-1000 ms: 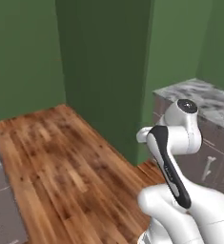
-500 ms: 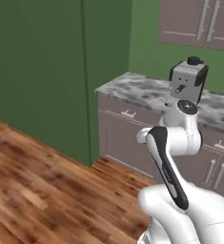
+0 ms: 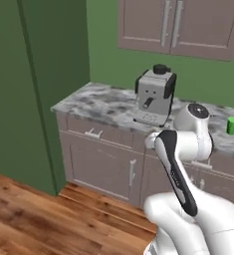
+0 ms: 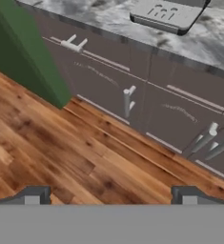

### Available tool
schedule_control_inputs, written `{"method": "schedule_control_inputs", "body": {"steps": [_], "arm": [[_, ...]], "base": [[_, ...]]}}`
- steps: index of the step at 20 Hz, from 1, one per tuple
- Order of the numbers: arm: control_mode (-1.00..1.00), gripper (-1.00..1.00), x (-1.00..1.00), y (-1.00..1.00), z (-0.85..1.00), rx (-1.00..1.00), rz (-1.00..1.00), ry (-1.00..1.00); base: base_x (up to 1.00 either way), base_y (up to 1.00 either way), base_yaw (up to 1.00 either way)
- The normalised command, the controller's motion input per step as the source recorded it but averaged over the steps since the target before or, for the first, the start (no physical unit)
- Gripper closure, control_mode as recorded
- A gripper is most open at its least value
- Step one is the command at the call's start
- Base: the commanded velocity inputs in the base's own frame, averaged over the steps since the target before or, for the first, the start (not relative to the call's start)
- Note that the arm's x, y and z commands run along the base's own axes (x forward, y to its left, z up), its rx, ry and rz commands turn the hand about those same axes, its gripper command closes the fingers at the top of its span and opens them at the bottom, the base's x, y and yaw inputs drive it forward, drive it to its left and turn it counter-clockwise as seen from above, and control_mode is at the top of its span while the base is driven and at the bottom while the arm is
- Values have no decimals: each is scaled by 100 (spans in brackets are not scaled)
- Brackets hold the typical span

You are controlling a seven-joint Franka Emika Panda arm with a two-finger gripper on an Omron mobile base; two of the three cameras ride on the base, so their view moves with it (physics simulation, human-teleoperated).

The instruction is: Place the pitcher and cup on the dining counter for serving.

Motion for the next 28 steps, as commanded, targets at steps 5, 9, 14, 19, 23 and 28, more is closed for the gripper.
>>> {"method": "schedule_control_inputs", "body": {"steps": [5,9,14,19,23,28], "arm": [[100,-100,0,0,0,0,0,0],[100,-100,0,0,0,0,0,0],[100,-100,0,0,0,0,0,0],[100,-100,0,0,0,0,0,0],[100,-100,0,0,0,0,0,0],[100,-100,0,0,0,0,0,0]], "base": [[0,-24,-6],[10,-39,-10],[31,-52,-45],[56,-51,-54],[69,-42,-49],[83,0,-33]]}}
